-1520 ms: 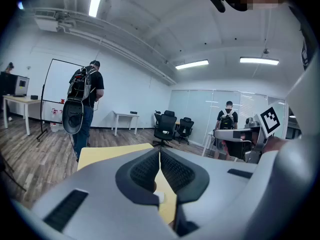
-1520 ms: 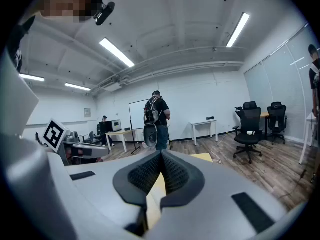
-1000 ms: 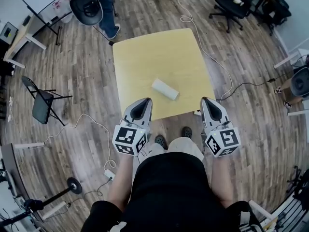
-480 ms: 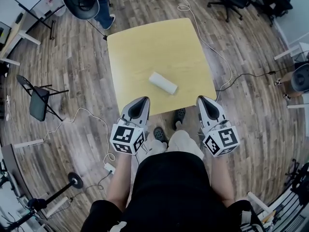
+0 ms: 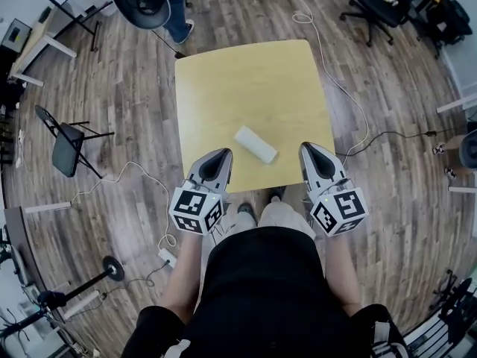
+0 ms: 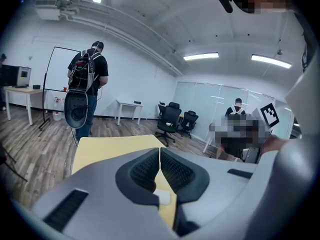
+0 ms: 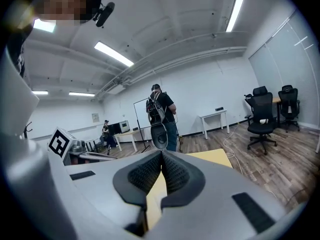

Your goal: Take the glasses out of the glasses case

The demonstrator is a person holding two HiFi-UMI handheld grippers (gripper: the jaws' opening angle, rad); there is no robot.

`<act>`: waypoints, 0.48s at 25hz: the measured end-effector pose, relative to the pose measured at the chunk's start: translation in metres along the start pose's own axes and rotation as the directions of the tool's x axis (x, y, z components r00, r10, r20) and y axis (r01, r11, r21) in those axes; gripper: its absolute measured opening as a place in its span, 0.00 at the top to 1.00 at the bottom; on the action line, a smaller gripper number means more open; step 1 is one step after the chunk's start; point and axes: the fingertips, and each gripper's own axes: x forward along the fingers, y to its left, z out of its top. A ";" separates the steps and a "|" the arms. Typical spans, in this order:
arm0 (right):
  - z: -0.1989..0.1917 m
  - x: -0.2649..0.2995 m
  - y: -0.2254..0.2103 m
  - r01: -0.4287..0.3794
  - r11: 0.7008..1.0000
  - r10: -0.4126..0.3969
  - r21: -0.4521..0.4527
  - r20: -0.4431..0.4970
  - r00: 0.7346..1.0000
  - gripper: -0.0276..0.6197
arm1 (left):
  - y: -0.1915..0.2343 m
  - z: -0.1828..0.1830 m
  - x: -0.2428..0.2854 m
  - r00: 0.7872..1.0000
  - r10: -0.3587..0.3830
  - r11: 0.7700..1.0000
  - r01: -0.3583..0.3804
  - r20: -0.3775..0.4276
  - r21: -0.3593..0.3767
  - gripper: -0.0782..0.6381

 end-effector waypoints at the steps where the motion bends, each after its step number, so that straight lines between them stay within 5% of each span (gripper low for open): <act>1: 0.002 0.006 -0.006 -0.012 1.000 0.012 0.000 -0.008 1.000 0.93 | 0.001 0.004 0.007 1.000 0.010 1.000 -0.010 -0.001 -0.003 0.85; 12: 0.005 0.055 -0.077 -0.152 0.988 0.153 0.016 -0.105 0.983 0.93 | 0.002 0.013 0.084 0.993 0.111 0.992 -0.113 -0.034 -0.049 0.85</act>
